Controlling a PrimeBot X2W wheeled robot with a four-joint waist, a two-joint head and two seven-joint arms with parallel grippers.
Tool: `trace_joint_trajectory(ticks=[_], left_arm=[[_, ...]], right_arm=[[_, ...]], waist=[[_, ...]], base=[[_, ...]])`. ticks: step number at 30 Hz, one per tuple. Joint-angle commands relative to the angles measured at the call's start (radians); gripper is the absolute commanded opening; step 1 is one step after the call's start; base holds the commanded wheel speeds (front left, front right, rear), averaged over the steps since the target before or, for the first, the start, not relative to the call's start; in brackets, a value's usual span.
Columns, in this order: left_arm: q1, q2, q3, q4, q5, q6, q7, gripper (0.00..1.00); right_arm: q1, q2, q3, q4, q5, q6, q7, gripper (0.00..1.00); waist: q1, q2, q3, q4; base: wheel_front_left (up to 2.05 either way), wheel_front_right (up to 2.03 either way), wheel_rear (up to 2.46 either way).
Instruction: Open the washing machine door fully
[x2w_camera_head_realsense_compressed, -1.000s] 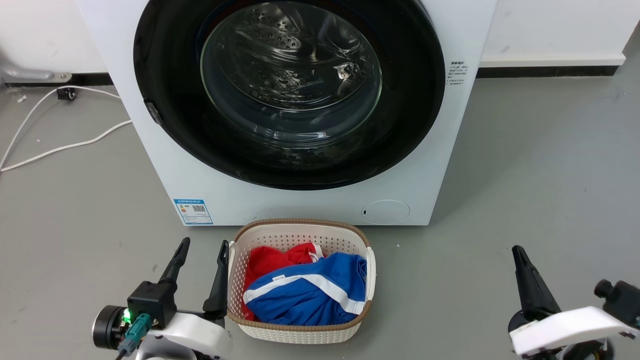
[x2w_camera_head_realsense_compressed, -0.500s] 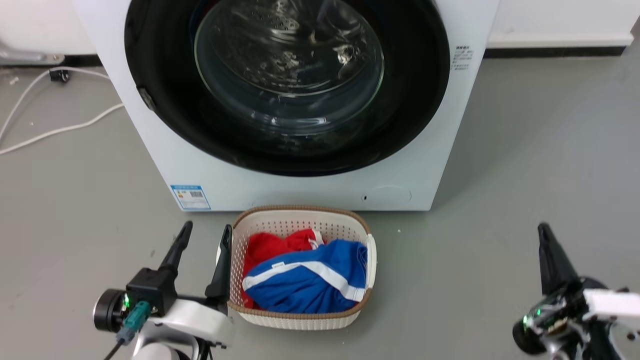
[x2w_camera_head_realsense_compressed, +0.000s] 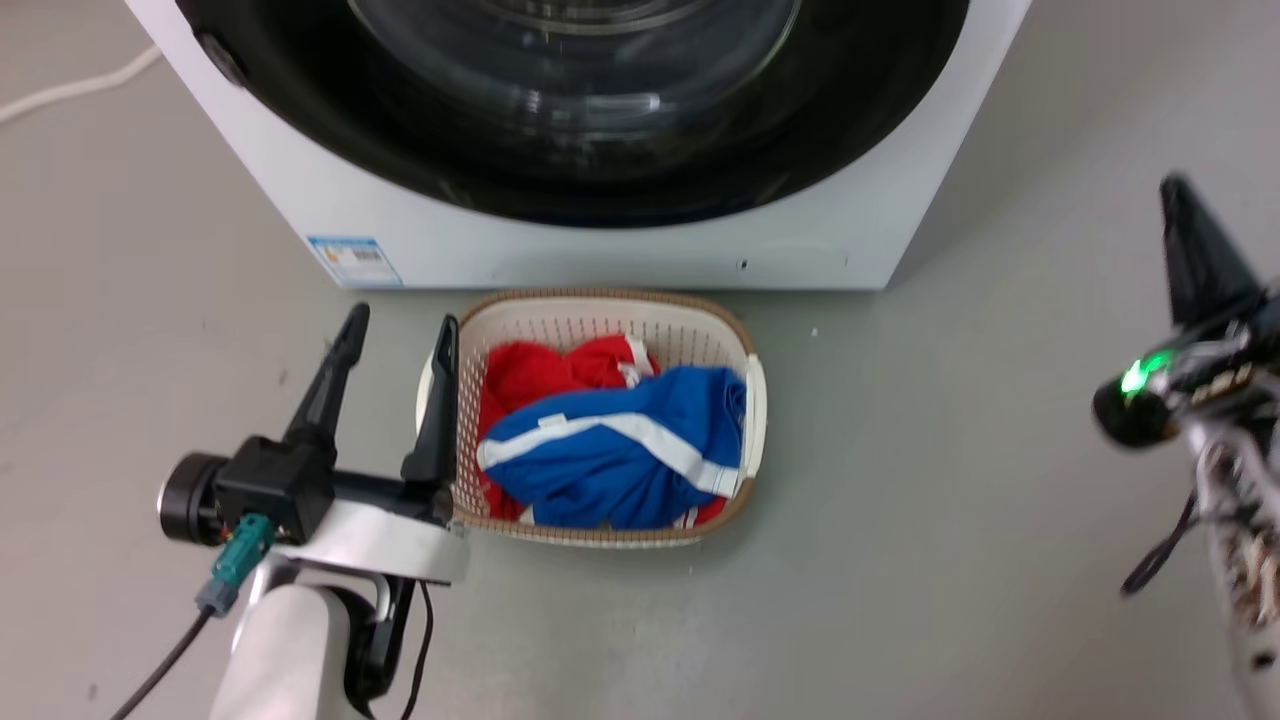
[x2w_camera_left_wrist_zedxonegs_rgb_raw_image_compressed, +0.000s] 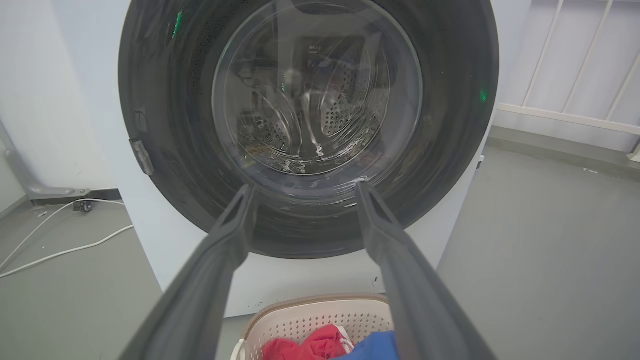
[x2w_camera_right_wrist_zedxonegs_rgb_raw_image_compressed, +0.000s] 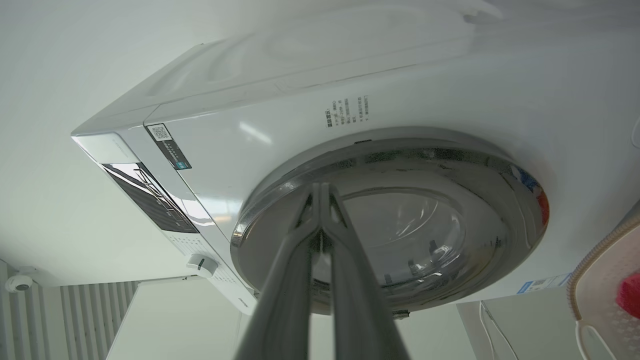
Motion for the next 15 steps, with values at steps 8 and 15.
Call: trace_joint_trajectory(ticks=[8, 15], left_arm=[[-0.076, 0.014, 0.001, -0.044, 0.01, -0.01, -0.002, 1.0], [-0.106, 0.011, -0.009, -0.064, 0.01, -0.014, -0.002, 1.0]], right_arm=[[-0.317, -0.138, 0.181, 0.188, 0.054, 0.0, 0.091, 0.0], [-0.582, -0.2, 0.349, 0.33, 0.064, 0.0, 0.162, 0.0]], waist=[[-0.0001, -0.0001, 0.146, 0.013], [-0.0001, -0.0001, 0.203, 0.027]], base=[[0.0, 0.0, 0.0], [0.0, 0.0, 0.0]])
